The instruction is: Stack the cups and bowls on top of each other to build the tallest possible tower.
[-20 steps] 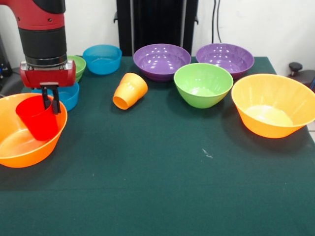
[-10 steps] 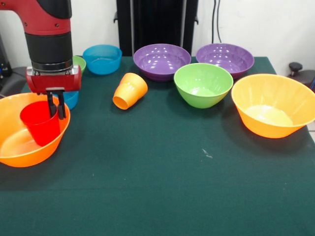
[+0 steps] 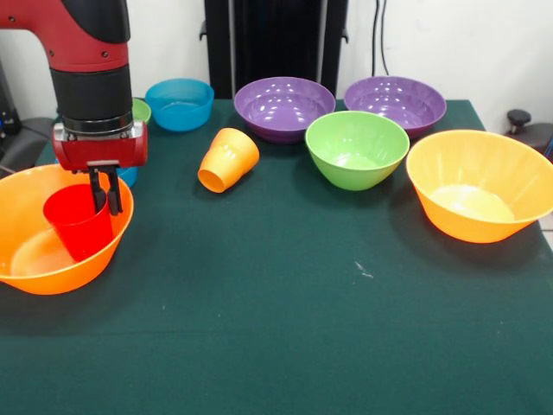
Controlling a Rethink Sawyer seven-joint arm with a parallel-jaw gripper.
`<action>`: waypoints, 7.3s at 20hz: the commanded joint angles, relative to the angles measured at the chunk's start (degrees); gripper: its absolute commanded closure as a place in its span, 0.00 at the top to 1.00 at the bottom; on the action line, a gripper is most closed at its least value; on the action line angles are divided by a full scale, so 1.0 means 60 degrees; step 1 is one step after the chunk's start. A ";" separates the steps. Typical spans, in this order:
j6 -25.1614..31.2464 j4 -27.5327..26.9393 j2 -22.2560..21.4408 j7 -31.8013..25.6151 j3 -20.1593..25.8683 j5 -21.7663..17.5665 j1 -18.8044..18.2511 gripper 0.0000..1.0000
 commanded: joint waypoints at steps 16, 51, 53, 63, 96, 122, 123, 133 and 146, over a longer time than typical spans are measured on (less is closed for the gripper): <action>-0.1015 0.0114 0.0143 0.0370 -0.0908 -0.0773 0.1052 0.00; -0.1487 0.0740 0.0313 0.0255 -0.1521 0.0719 0.1498 0.00; -0.1569 0.0795 0.0383 0.0223 -0.1504 0.0760 0.1462 0.00; -0.1861 0.0861 0.0523 0.0502 -0.1631 0.0980 0.1727 0.00; -0.2821 0.1349 0.0522 0.1542 -0.2542 0.1926 0.2748 0.00; -0.3527 0.1512 0.0717 0.1916 -0.3065 0.2925 0.3458 0.00; -0.3543 0.1507 0.0737 0.1938 -0.3092 0.2985 0.3517 0.00; -0.3906 0.1649 0.0792 0.2069 -0.3341 0.3454 0.3831 0.00; -0.4289 0.1878 0.0832 0.2591 -0.3493 0.3859 0.4232 0.00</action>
